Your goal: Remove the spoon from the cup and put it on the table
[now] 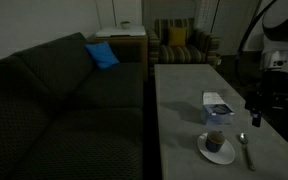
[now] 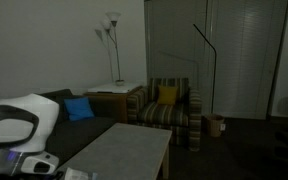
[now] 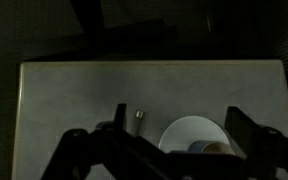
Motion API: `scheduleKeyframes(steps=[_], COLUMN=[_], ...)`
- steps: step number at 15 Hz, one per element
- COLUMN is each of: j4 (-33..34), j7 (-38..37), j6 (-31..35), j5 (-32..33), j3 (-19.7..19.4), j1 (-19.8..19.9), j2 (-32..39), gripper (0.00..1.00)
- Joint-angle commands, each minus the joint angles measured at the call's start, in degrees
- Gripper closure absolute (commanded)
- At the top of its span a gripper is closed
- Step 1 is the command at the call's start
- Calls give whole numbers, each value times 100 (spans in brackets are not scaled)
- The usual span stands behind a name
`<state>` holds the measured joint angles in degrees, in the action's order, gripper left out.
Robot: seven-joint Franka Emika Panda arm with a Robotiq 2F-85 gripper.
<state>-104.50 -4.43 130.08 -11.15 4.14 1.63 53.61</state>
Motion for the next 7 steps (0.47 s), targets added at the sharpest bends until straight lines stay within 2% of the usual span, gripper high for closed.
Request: scheduleKeyframes(steps=[1, 4, 7], j4=[-466, -511, -367], j7=[-111, -20, 458], j6=[-224, -359, -727], j5=[133, 151, 127], j3=[-171, -156, 21], j1=[-161, -165, -38], j2=[-534, -632, -528], gripper=[0, 0, 0])
